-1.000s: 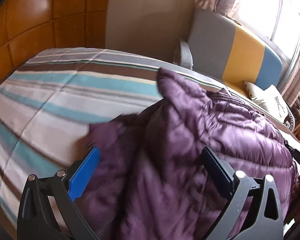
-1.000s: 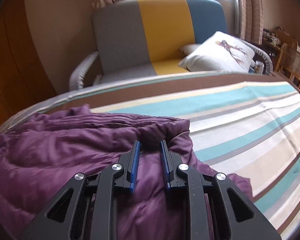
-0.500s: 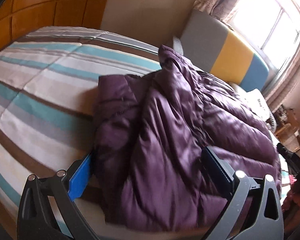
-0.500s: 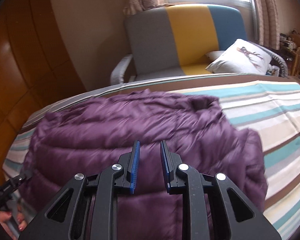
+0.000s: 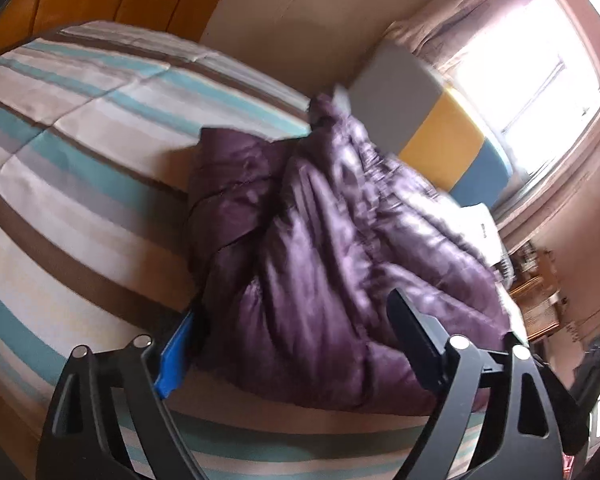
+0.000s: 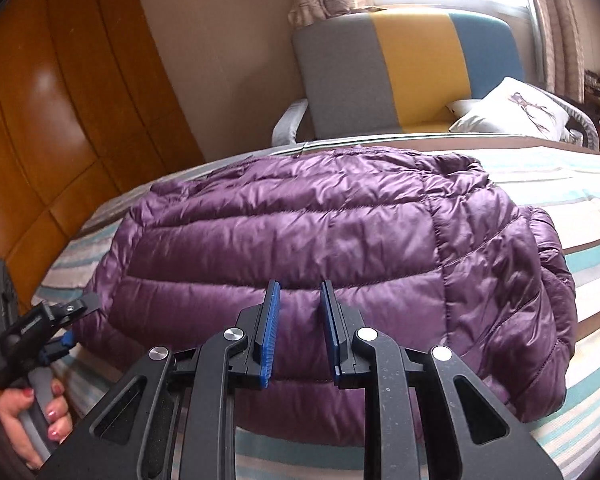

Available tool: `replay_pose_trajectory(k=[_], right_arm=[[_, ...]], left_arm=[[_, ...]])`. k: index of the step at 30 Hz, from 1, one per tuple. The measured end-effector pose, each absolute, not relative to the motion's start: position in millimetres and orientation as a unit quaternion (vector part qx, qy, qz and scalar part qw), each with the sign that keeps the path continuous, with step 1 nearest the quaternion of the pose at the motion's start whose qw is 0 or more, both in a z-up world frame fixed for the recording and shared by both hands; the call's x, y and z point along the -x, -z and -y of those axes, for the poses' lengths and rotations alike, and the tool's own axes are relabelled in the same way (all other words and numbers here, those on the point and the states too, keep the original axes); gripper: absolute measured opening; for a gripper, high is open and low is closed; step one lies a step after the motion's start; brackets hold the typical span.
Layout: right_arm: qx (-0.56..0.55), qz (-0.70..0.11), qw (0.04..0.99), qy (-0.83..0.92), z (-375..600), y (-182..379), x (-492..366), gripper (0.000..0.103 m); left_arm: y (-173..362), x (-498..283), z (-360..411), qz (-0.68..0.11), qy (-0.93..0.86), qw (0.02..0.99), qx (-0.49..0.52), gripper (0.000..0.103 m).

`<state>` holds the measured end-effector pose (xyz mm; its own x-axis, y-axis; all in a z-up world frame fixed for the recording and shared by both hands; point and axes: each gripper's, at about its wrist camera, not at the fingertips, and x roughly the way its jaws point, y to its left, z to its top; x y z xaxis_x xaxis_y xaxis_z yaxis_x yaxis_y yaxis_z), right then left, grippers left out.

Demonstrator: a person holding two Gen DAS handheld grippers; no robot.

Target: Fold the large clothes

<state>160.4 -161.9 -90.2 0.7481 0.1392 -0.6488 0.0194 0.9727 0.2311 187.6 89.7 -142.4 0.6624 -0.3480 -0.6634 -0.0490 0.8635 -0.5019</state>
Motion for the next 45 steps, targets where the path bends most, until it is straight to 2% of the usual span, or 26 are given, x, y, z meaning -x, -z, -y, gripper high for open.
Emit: replay_pose_trajectory(k=[5,11,13,14,17,23,25,27,33,38,43,45], right_arm=[[-0.103,-0.355,0.928,-0.038,156,92,-164,0.021],[-0.082,-0.387,0.918,-0.035,148,114,-177,0.021],[-0.06,-0.395,0.916,-0.035,144,120,-180,0.021],[-0.057,-0.396,0.916,-0.035,143,121,-180,0.021],[-0.064,-0.4,0.914,-0.036,145,121,-180,0.021],[-0.065,-0.405,0.911,-0.038,144,123,-180,0.021],[-0.056,-0.404,0.912,-0.037,143,122,-181,0.021],[-0.063,-0.404,0.912,-0.035,143,124,-182,0.021],[-0.065,-0.403,0.912,-0.032,140,125,-183,0.021],[-0.067,-0.407,0.911,-0.032,142,125,-182,0.021],[-0.091,-0.406,0.908,-0.039,149,113,-185,0.021],[-0.094,-0.367,0.925,-0.041,150,98,-182,0.021]], left_arm=[[145,-192,-90,-0.396,0.085,0.877,0.258,0.086],[152,-201,-95,-0.381,0.133,0.856,0.323,0.086],[153,-202,-94,-0.379,0.121,0.861,0.316,0.078],[154,-203,-94,-0.381,0.105,0.864,0.311,0.07],[160,-206,-99,-0.37,0.091,0.859,0.343,0.065],[163,-209,-88,-0.352,0.099,0.87,0.331,0.071],[161,-207,-89,-0.349,0.093,0.869,0.337,0.065],[166,-211,-97,-0.351,0.087,0.849,0.385,0.049],[174,-216,-101,-0.351,0.105,0.82,0.439,0.03],[149,-205,-92,-0.325,0.114,0.857,0.382,0.021],[118,-195,-84,-0.29,0.137,0.89,0.323,0.02],[120,-195,-85,-0.294,0.132,0.892,0.318,0.02]])
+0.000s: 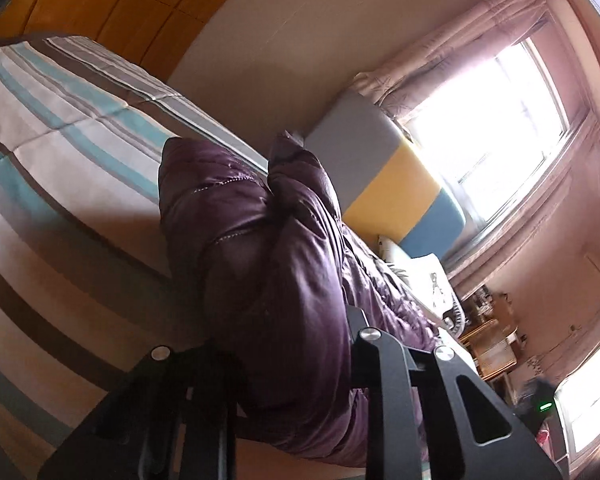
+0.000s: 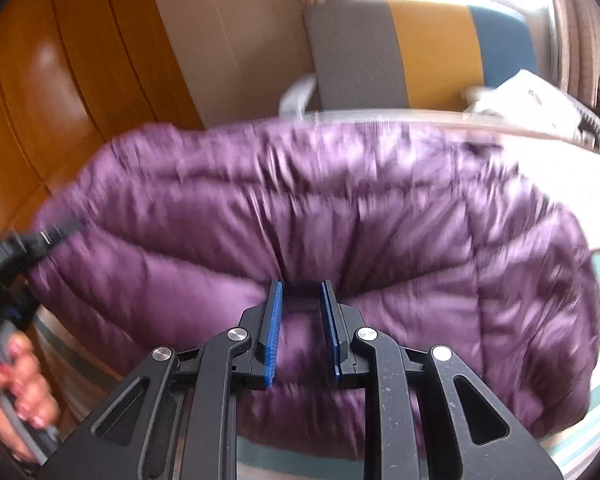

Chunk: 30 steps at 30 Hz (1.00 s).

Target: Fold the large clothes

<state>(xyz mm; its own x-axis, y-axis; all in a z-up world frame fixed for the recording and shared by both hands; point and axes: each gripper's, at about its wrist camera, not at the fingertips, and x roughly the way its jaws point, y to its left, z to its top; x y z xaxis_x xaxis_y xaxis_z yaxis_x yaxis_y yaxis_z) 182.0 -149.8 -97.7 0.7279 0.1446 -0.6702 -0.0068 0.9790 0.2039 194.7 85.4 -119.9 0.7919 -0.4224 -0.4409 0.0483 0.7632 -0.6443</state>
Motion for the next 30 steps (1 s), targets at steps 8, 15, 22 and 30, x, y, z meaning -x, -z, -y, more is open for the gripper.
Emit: replay_pose_trajectory(k=[8,15,22,30], right_arm=[[-0.081,-0.401,0.912,-0.033,144,124,-222,0.021],[-0.081,-0.41,0.908,-0.031,145,128,-226,0.02],[-0.116,-0.356,0.927,-0.024,160,105,-178,0.02],[-0.087,-0.39,0.916,-0.03,152,123,-178,0.02]], left_arm=[[121,-194,-90,-0.302,0.132,0.882,0.336,0.02],[92,-183,-65,-0.267,0.145,0.907,0.293,0.02],[65,-177,-51,-0.244,0.134,0.928,0.247,0.02],[37,-165,-13,-0.226,0.129,0.946,0.193,0.022]])
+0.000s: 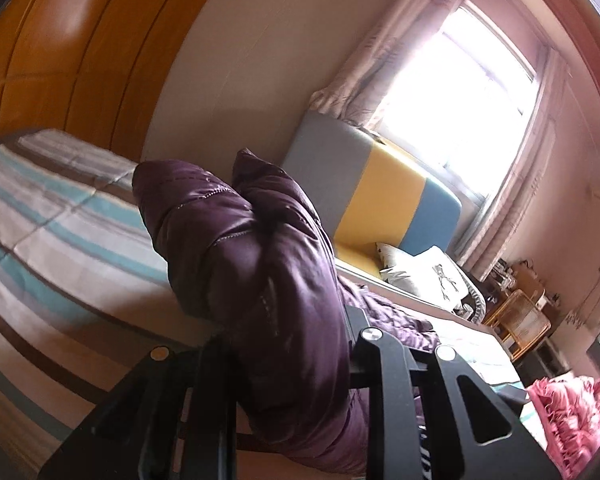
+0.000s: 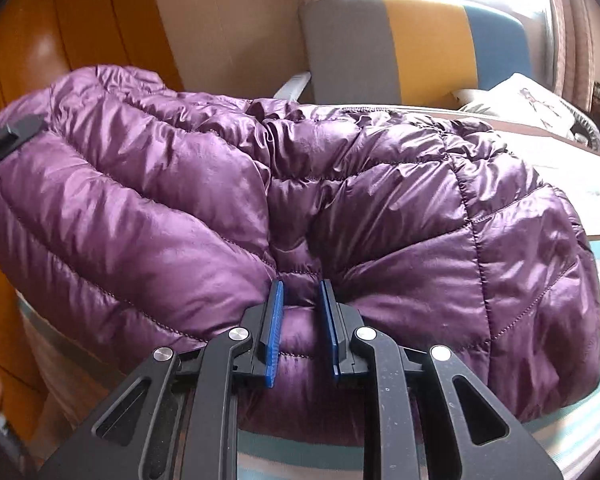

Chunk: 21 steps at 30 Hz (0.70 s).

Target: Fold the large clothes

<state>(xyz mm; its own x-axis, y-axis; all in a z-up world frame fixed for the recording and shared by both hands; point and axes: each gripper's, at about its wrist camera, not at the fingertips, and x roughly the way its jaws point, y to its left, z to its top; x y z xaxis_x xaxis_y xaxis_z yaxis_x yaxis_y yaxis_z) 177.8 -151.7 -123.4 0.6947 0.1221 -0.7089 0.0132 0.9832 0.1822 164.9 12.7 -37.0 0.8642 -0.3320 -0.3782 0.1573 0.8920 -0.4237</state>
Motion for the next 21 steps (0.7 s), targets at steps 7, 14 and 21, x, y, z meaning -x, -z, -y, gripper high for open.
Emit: replay_pose_trajectory(k=[7,14,21], right_arm=[[-0.116,-0.333,0.935,0.029,186,94,-151,0.02],[-0.117,-0.33,0.933,0.079,220,93,-138,0.02],[-0.124,-0.32,0.932,0.119,249,87,-128,0.02]], left_arm=[[12,-153,22,-0.204,0.135,0.96,0.136,0.024],[1,-146,53,-0.187,0.158,0.963,0.109,0.026],[-14,-143,95,-0.181,0.197,0.96,0.082,0.027]])
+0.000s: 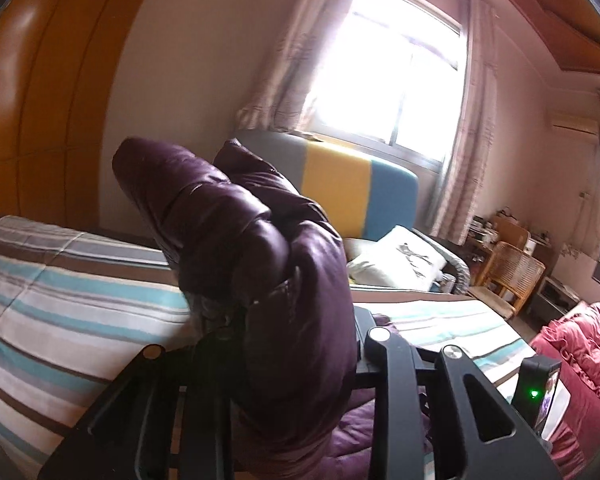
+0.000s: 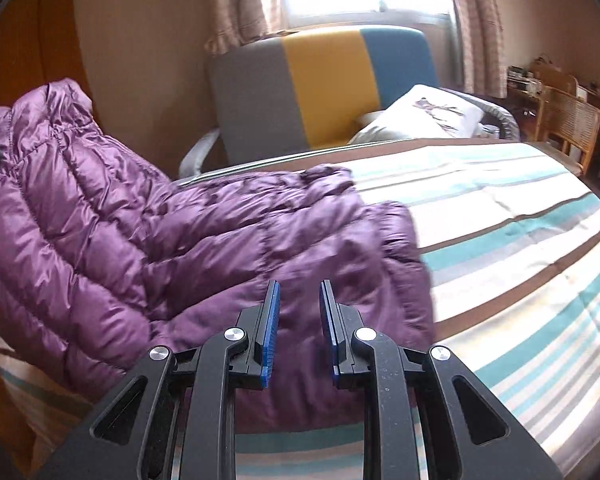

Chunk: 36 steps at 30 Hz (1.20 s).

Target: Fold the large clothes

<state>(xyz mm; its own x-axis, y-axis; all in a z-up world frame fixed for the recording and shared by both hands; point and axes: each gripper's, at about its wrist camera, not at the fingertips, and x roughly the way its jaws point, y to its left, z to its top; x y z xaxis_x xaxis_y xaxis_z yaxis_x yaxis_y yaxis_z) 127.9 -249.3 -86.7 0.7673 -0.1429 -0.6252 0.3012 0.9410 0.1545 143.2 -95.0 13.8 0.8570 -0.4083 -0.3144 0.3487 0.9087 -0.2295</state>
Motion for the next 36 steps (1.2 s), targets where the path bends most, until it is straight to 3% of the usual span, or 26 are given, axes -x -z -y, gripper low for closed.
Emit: replay_pose_trajectory(k=[19,36], right_arm=[[-0.166,-0.313,0.914,0.199,315,86,-108,0.02],[-0.228,-0.311,0.891,0.239,362,94,-89,0.02]], left_arm=[[2,-143,174,-0.224,0.277,0.934,0.036,0.027],[60,-150,232,-0.309,0.317,0.895,-0.063,0.028]])
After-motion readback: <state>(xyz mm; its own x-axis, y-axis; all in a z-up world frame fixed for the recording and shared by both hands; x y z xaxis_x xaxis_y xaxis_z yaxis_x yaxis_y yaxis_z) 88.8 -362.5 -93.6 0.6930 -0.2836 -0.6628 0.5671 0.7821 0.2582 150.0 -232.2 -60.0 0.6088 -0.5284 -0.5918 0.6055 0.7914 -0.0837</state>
